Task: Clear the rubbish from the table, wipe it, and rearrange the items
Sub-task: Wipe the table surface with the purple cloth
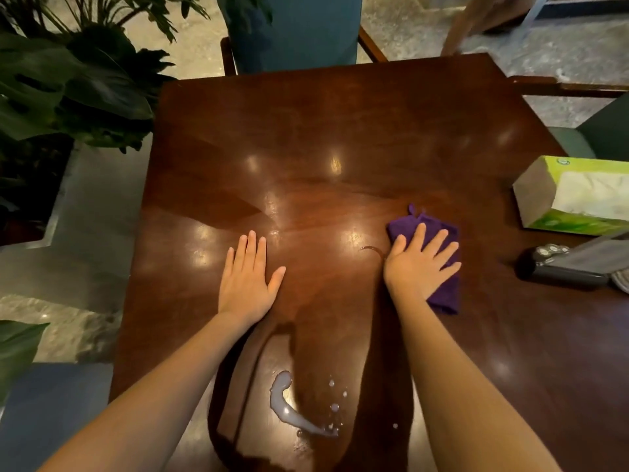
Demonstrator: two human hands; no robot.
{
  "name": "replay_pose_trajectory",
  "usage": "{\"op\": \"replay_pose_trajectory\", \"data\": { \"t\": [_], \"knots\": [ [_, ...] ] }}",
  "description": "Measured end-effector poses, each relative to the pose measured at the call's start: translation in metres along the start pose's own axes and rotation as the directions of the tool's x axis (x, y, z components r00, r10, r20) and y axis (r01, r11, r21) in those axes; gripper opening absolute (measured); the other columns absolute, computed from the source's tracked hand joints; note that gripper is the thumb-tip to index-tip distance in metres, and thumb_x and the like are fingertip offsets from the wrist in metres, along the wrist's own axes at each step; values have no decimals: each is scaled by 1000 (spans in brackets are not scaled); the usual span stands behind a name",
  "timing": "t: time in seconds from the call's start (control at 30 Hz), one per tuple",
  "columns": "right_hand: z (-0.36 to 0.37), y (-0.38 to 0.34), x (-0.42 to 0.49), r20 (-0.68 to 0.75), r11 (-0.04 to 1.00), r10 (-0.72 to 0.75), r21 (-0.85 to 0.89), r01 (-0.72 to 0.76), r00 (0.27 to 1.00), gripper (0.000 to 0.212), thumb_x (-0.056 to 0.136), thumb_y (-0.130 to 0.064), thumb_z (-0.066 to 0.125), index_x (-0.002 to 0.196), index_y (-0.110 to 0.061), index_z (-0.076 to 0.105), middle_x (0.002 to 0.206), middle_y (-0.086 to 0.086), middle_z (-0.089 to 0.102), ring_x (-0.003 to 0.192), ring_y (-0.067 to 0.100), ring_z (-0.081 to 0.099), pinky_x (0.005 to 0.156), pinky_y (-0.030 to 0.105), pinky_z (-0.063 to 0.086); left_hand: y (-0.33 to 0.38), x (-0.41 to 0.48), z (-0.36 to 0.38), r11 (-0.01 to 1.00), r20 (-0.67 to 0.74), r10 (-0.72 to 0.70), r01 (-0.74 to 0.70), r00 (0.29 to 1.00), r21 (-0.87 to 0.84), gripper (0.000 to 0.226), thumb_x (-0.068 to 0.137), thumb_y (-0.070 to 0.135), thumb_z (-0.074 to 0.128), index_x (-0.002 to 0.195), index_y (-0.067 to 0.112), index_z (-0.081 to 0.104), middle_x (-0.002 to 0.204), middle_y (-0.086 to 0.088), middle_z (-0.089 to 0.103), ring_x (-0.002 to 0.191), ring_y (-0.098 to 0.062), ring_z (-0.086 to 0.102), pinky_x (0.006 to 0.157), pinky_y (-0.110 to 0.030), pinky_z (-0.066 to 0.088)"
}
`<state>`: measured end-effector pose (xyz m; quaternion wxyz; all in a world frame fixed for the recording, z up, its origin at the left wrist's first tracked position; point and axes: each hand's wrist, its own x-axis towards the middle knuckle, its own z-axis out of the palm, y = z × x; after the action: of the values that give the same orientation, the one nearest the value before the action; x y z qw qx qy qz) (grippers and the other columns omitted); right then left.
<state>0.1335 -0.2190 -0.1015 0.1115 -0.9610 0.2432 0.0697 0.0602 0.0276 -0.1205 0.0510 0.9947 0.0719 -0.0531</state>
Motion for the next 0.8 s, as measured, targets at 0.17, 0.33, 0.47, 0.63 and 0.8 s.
{"op": "replay_pose_trajectory", "data": {
  "t": [0.17, 0.33, 0.47, 0.63, 0.8],
  "knots": [
    [17, -46, -39, 38, 999, -41, -7, 41, 998, 57, 98, -46, 17, 150, -27, 6, 160, 9, -2, 146, 35, -7, 117, 56, 0, -5, 3, -8, 998, 113, 20, -12, 993, -66, 71, 95, 56, 14, 150, 15, -6, 159, -5, -12, 146, -18, -14, 120, -36, -6],
    [33, -89, -78, 78, 990, -143, -9, 144, 987, 57, 98, -46, 15, 150, -27, 2, 160, 10, -6, 146, 35, -10, 116, 57, -3, -52, -43, -7, 997, 38, -53, 55, 998, -46, 81, 87, 65, 2, 150, 14, 1, 160, -6, -2, 147, -19, -6, 119, -36, -2],
    [44, -122, -109, 100, 966, -258, -8, 260, 961, 58, 98, -46, 17, 150, -26, 3, 160, 10, -6, 146, 36, -10, 117, 58, -3, -91, -103, 2, 986, 0, -139, 138, 990, -93, 95, 81, 70, -13, 148, 8, 12, 158, -10, 8, 146, -19, 1, 118, -32, -1],
    [58, -158, -159, 148, 874, -482, 3, 487, 864, 57, 98, -45, 18, 150, -25, 3, 160, 11, -6, 146, 36, -10, 116, 57, -4, -97, -156, 6, 976, 0, -204, 203, 979, -72, 77, 94, 58, 8, 141, 2, 33, 150, -16, 33, 142, -22, 19, 115, -30, 3],
    [73, -180, -222, 222, 708, -693, 30, 706, 686, 57, 98, -44, 21, 150, -27, 5, 160, 9, -6, 146, 34, -10, 116, 57, -6, -99, -212, 15, 961, -5, -271, 270, 963, -61, 74, 95, 57, 10, 143, 4, 31, 152, -13, 30, 142, -19, 13, 115, -28, -1]
  ]
}}
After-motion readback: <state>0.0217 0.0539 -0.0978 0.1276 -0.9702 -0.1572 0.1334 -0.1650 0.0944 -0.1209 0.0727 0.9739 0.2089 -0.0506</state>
